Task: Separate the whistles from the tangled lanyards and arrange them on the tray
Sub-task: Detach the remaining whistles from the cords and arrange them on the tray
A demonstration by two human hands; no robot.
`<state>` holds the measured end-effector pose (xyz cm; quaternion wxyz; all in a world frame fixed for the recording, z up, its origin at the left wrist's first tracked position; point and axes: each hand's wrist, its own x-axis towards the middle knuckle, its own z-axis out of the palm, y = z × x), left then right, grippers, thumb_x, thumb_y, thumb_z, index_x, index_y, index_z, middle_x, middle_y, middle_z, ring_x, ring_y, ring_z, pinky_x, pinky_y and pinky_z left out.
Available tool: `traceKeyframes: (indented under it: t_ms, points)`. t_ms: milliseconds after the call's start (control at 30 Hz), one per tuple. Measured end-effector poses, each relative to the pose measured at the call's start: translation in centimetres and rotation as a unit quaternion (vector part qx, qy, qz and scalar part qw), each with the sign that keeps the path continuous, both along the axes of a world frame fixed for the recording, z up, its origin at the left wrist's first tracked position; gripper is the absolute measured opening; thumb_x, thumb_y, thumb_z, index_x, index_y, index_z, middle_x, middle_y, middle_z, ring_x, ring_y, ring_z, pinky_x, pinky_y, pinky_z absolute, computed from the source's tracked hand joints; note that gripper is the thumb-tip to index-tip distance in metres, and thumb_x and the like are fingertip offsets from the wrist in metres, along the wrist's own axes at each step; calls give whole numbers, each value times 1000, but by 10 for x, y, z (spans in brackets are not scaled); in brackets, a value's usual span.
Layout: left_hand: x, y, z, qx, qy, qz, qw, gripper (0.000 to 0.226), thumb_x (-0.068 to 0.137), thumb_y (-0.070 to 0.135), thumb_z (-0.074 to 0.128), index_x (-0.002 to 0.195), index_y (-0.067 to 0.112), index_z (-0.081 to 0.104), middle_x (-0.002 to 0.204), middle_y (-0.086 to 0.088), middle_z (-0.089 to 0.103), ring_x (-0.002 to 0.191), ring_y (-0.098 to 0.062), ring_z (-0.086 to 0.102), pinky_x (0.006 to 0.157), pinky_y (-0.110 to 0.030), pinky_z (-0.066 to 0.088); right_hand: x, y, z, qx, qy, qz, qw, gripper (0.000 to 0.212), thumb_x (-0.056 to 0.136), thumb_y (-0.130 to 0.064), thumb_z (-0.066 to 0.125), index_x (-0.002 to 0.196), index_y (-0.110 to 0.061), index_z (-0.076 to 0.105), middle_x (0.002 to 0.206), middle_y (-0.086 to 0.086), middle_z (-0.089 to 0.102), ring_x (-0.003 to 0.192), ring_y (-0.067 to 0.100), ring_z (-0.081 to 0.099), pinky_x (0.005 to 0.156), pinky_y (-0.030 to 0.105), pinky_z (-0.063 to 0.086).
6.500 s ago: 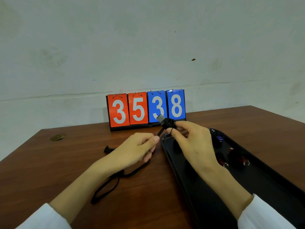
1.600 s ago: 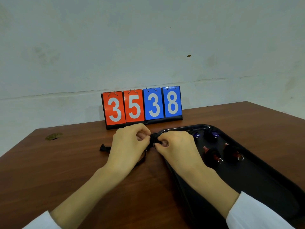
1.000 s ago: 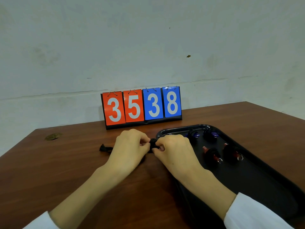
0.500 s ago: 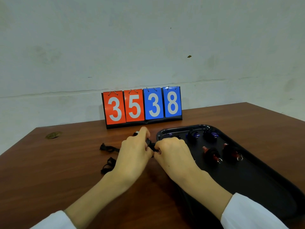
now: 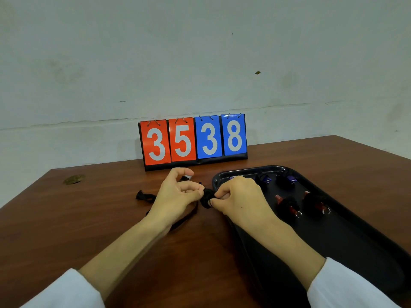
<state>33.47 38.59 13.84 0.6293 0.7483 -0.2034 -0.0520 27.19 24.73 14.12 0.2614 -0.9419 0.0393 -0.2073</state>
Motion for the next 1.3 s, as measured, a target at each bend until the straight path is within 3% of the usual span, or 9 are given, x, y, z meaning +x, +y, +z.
traceKeyframes:
  t_ms: [100,200,367,533,733,833,933,1033,1300]
  points:
    - [0,-1,3,84,-124,-5,989,23,81,4,67,93,21,57,71,4,69,62,-10,55,62,-18,48,-1,1,-1,-51,-18,0,999,17,84,-30,64,83,-16,72,77,-2,69,72,12,63,73,28,53]
    - [2,-1,6,145,-182,7,972,26,75,19,76,92,29,58,73,6,68,67,-4,62,66,-17,52,1,5,-3,-82,-38,-1,996,19,87,-31,58,80,-16,68,69,-4,60,70,13,60,72,28,52]
    - [5,1,8,133,-107,-5,985,29,77,9,74,97,23,59,75,1,72,67,-7,68,64,-15,51,1,5,-4,-61,-19,-2,998,16,84,-32,64,90,-19,71,85,-3,70,79,12,64,77,28,53]
    - [6,4,0,-11,24,-27,999,27,77,-6,68,99,6,60,73,-6,72,67,-14,66,59,-15,52,0,4,-2,-28,-11,1,1000,17,83,-31,66,91,-18,73,88,-3,71,80,10,65,77,23,52]
    - [13,11,2,3,-16,-76,997,20,75,-1,70,90,9,62,71,-1,71,72,-11,65,69,-15,52,-5,4,2,-32,-30,18,999,18,84,-30,65,89,-15,73,83,-1,71,78,11,64,78,26,52]
    - [14,11,6,27,-69,-47,996,14,74,7,72,85,13,66,74,-3,72,74,-11,66,67,-11,51,-6,5,4,-30,-50,21,998,18,85,-30,63,89,-15,73,82,-2,70,77,10,63,76,24,51]
    - [16,11,6,68,-152,-27,986,11,74,14,73,82,22,72,89,-2,71,83,-10,65,74,-19,51,-6,5,6,-24,-62,17,998,17,85,-30,63,87,-16,72,78,-1,69,74,11,62,73,22,49]
    - [17,11,5,99,-196,-18,975,12,76,19,71,81,29,73,88,4,67,85,-7,61,76,-20,50,-7,5,5,-19,-69,8,997,18,84,-30,64,80,-15,71,71,-2,67,69,11,61,69,23,48]
    - [12,13,7,204,-393,-45,896,24,83,10,66,103,23,71,94,11,66,94,-2,59,83,-12,46,-6,6,4,-31,-57,10,998,23,84,-30,63,84,-10,72,77,4,71,76,15,65,77,31,52]
